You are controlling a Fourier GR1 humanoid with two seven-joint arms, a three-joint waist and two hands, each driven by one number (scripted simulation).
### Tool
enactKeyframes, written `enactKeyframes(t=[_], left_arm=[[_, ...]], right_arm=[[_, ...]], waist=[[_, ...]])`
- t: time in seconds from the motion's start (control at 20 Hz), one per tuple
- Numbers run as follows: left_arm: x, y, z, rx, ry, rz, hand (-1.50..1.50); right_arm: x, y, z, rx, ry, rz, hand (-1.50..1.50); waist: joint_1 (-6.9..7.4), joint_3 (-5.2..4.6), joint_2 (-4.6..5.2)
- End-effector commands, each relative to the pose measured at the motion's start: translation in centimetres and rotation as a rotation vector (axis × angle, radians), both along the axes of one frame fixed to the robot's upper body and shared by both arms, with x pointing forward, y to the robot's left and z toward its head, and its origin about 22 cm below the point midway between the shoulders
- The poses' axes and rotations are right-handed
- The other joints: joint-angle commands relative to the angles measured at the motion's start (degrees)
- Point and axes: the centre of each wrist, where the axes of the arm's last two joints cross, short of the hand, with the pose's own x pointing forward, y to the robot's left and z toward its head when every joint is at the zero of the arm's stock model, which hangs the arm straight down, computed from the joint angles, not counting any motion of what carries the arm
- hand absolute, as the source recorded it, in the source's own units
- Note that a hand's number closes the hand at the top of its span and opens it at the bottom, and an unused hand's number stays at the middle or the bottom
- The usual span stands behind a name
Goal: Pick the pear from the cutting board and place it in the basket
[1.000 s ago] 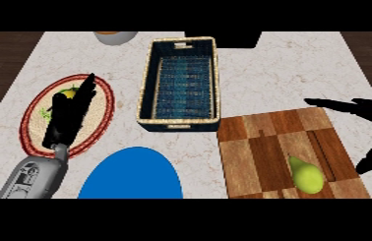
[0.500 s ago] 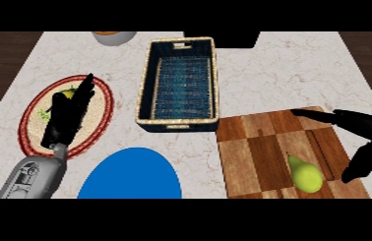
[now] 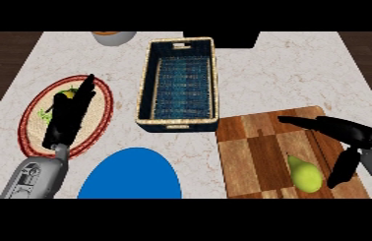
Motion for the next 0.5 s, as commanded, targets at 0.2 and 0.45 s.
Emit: enactKeyframes(t=[0.2,0.45], left_arm=[[0.0,0.2,0.2,-0.002,-0.009,-0.004,0.00],[-0.6,-0.4,-0.2,0.009,-0.008,-0.007,0.00]], right_arm=[[-1.1,-1.1,-1.3,0.034,0.104,0.077,-1.50],[-0.6,2.1,-2.7,0.017,0.112,0.084,-1.50]], waist=[[-0.14,0.00,-0.03],[-0.10,-0.01,-0.07]])
